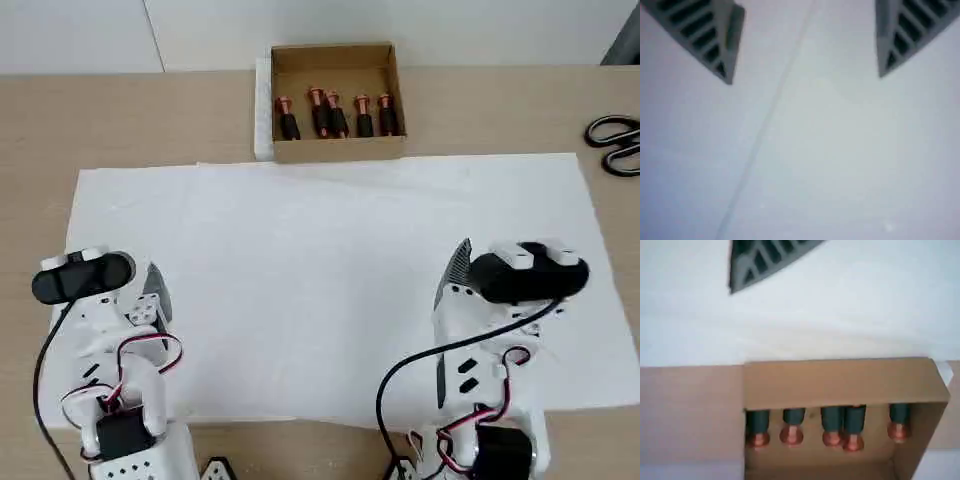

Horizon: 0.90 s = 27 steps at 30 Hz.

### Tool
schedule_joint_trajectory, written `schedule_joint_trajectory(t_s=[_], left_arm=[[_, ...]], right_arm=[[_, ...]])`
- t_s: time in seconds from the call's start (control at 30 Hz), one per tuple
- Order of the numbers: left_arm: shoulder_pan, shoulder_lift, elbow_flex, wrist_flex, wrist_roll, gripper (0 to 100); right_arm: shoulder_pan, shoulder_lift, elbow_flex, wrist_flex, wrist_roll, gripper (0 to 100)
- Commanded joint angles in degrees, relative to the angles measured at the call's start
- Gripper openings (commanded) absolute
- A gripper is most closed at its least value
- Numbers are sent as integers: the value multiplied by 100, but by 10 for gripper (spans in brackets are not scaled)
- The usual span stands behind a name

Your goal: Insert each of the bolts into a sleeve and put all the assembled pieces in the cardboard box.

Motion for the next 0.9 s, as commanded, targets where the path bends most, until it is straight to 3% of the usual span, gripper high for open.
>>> schedule_joint_trajectory(t_s=[0.0, 0.13, 0.43, 0.87], left_arm=[[-9, -44, 171, -229, 26, 179], [343, -35, 259, -211, 35, 179], [2409, -35, 268, -246, 0, 179], [1802, -35, 268, -35, 18, 179]], right_arm=[[48, -66, 360, -136, 35, 199], [48, -66, 897, -127, 35, 199], [4, -75, 1846, -136, 26, 199], [-119, -66, 2092, 110, 26, 199]])
